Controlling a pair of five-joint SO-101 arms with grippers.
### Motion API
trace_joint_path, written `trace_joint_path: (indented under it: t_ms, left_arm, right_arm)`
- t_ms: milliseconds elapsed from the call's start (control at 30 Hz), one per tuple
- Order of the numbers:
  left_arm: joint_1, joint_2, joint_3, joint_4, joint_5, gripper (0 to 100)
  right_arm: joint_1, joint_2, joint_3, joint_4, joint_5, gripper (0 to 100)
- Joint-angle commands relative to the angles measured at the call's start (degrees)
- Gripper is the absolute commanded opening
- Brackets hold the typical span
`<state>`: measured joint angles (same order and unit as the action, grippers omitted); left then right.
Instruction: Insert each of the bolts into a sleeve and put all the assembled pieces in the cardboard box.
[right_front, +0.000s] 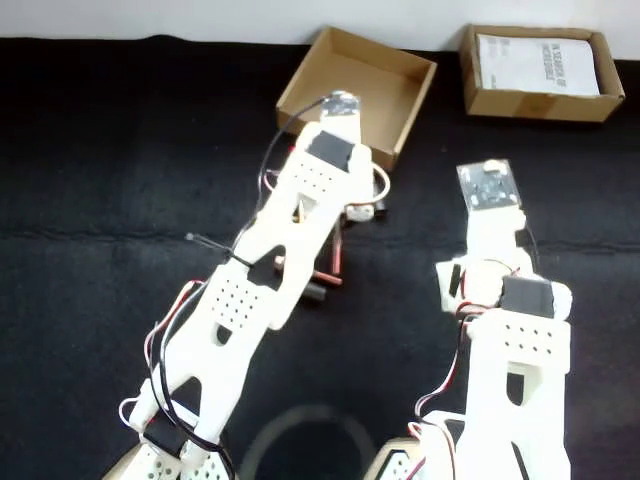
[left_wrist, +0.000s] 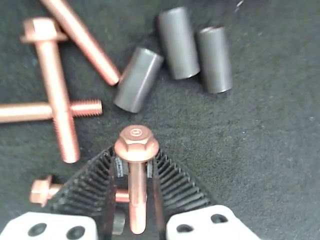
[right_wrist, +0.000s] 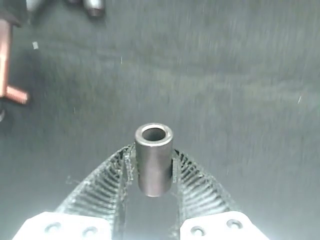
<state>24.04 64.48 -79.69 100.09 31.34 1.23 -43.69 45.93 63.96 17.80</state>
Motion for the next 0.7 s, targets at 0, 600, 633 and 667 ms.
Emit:
trace_joint_path:
  t_ms: [0, 600, 633, 667]
  left_arm:
    - [-0.40, -1.19, -6.11, 0.97, -5.71, 1]
    - [-6.37, -32.40, -8.92, 1.14, -15.91, 1]
    - [-6.64, -34.24, -8.92, 1.14, -16.62, 1]
    - [-6.73, -36.09, -8.84, 1.14, -17.32, 1]
  right_arm:
    - [-3.47, 0.04, -0.13, -3.47, 0.44, 0.7]
    - [-13.05, -0.31, -0.31, -18.86, -20.48, 0.7]
    - [-13.05, -0.31, -0.31, -20.00, -23.21, 0.7]
    - [-13.41, -0.31, -0.31, -21.32, -25.76, 0.7]
